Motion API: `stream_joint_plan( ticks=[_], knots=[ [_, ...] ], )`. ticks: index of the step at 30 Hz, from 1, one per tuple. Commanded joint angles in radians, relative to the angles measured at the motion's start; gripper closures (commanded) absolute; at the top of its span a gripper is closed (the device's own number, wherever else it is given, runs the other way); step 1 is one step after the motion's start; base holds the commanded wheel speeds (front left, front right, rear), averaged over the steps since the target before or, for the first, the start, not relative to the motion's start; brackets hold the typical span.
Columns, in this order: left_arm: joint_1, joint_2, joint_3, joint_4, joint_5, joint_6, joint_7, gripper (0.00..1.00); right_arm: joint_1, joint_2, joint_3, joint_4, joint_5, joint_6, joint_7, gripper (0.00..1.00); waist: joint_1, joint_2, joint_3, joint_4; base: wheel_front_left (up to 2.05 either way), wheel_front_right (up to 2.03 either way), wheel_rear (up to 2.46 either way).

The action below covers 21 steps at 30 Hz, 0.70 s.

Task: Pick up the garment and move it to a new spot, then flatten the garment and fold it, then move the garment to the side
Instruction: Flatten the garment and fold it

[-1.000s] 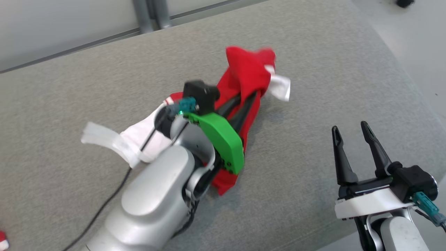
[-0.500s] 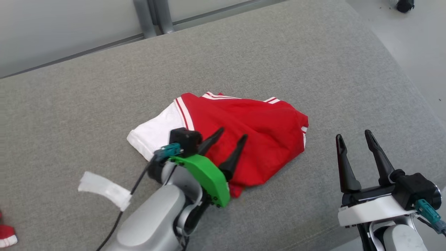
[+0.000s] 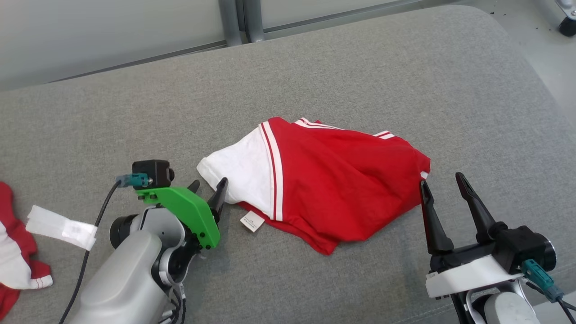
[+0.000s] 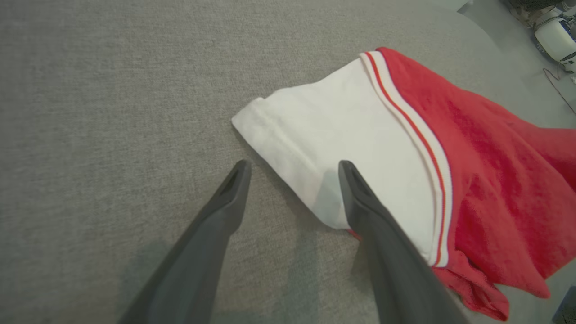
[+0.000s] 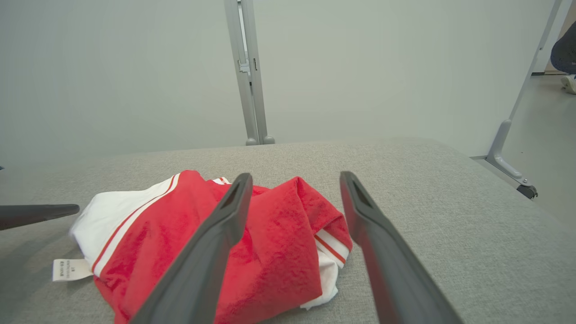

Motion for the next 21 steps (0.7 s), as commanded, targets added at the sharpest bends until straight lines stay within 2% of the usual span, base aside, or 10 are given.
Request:
stream_joint_plan(
  ticks=[1, 6, 12, 13, 14, 18, 21],
  knots=[
    [-0.036, -0.01, 0.002, 0.02, -0.014, -0.008, 0.023, 0.0, -0.014, -0.001, 0.007, 0.003, -0.007, 0.0, -0.003, 0.0, 0.0001, 0.0066, 0.011, 0.003, 0.0, 0.0, 0.0],
    [-0.09, -0.03, 0.012, 0.09, -0.059, -0.029, 0.102, 0.0, -0.024, -0.001, 0.025, 0.006, -0.01, 0.0, -0.003, 0.0, 0.0001, 0.0066, 0.03, -0.008, 0.0, 0.0, 0.0],
    [-0.114, -0.019, -0.013, 0.163, -0.052, -0.048, 0.149, 0.0, -0.022, -0.001, 0.023, 0.007, -0.006, 0.0, -0.003, 0.0, 0.0001, 0.0066, 0.04, -0.021, 0.0, 0.0, 0.0],
    [-0.114, -0.023, -0.013, 0.172, -0.057, -0.056, 0.148, 0.48, -0.021, -0.002, 0.023, 0.008, -0.005, 0.0, -0.003, 0.0, 0.0001, 0.0066, 0.042, -0.022, 0.0, 0.0, 0.0],
    [-0.116, -0.025, -0.009, 0.178, -0.06, -0.063, 0.135, 1.0, -0.02, -0.001, 0.021, 0.009, -0.004, 0.0, -0.003, 0.0, 0.0001, 0.0066, 0.043, -0.023, 0.0, 0.0, 0.0],
    [-0.127, -0.026, -0.014, 0.178, -0.044, -0.094, 0.102, 1.0, -0.011, -0.001, 0.012, 0.008, -0.002, 0.0, -0.003, 0.0, 0.0001, 0.0066, 0.04, -0.018, 0.0, 0.0, 0.0],
    [-0.136, -0.006, -0.014, 0.154, -0.024, -0.105, 0.07, 1.0, -0.003, -0.001, 0.005, 0.011, -0.003, 0.0, -0.003, 0.0, 0.0001, 0.0066, 0.03, -0.004, 0.0, 0.0, 0.0]
  ],
)
